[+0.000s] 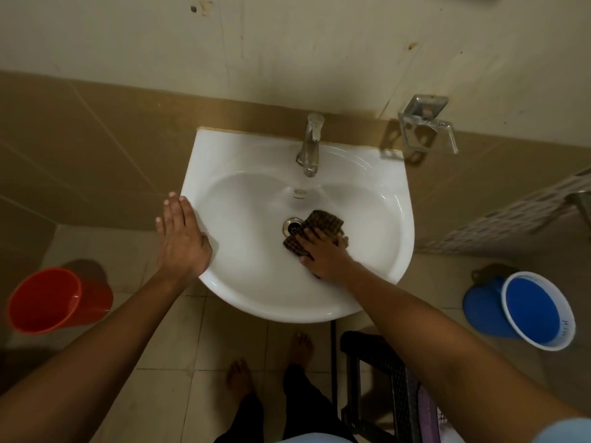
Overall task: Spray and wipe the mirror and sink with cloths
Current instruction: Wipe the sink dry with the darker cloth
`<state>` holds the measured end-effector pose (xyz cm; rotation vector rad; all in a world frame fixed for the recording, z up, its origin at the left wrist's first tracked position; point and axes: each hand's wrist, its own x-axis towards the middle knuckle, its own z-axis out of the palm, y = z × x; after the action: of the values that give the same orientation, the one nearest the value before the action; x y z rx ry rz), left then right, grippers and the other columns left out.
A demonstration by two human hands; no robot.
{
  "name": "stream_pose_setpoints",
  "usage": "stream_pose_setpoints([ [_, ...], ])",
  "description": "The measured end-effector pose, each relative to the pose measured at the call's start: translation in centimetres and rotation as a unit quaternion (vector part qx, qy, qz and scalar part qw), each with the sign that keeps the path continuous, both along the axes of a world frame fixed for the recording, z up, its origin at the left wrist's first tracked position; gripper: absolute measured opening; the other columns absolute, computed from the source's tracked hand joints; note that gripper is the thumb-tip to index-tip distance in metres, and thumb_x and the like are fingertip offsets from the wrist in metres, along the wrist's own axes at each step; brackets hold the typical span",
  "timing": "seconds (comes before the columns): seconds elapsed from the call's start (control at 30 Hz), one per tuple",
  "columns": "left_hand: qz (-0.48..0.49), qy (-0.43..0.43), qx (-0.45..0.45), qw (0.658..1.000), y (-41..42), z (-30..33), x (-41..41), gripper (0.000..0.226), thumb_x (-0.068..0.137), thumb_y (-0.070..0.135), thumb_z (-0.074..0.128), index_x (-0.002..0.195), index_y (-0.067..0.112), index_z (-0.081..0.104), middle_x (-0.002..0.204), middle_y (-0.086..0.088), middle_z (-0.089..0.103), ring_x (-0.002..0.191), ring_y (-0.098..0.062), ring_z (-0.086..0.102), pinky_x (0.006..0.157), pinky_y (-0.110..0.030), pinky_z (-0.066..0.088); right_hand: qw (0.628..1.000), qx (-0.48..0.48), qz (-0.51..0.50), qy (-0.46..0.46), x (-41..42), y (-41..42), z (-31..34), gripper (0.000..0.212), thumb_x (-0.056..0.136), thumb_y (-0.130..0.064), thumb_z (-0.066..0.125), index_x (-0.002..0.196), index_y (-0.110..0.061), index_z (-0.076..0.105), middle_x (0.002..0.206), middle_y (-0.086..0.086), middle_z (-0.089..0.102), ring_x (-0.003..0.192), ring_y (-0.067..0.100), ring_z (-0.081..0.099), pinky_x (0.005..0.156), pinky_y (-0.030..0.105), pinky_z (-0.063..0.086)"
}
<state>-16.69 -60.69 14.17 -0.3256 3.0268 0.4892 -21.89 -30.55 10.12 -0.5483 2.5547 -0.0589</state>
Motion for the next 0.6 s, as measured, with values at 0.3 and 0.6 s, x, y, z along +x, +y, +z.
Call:
stream_pose_setpoints([
  [0.3,-0.003,0.005,0.015,1.0,-0.1,-0.5,-0.2,0.082,0.087,0.005,0.053,0.151,-0.007,0.004,0.16,-0.028,0.0,0.149,-0.043,0.0,0.118,-0.059,0.007,0.975,0.05,-0.175,0.124,-0.7,2.2,2.2,0.053,0.084,-0.007,0.052,0.136,-0.009,0.042,0.135,0.014,0.046,0.126,0.034,0.037,0.089,0.049,0.051],
  [0.6,-0.006,0.006,0.013,1.0,-0.1,-0.3,-0.2,0.08,0.087,0.006,0.053,0.151,-0.008,0.006,0.16,-0.029,0.002,0.148,-0.044,0.004,0.118,-0.059,0.01,0.393,-0.491,-0.775,0.058,-5.7,-2.1,8.2,0.039,0.105,-0.022,0.03,0.14,-0.004,0.033,0.12,0.015,0.059,0.106,0.034,0.061,0.077,0.033,0.044],
])
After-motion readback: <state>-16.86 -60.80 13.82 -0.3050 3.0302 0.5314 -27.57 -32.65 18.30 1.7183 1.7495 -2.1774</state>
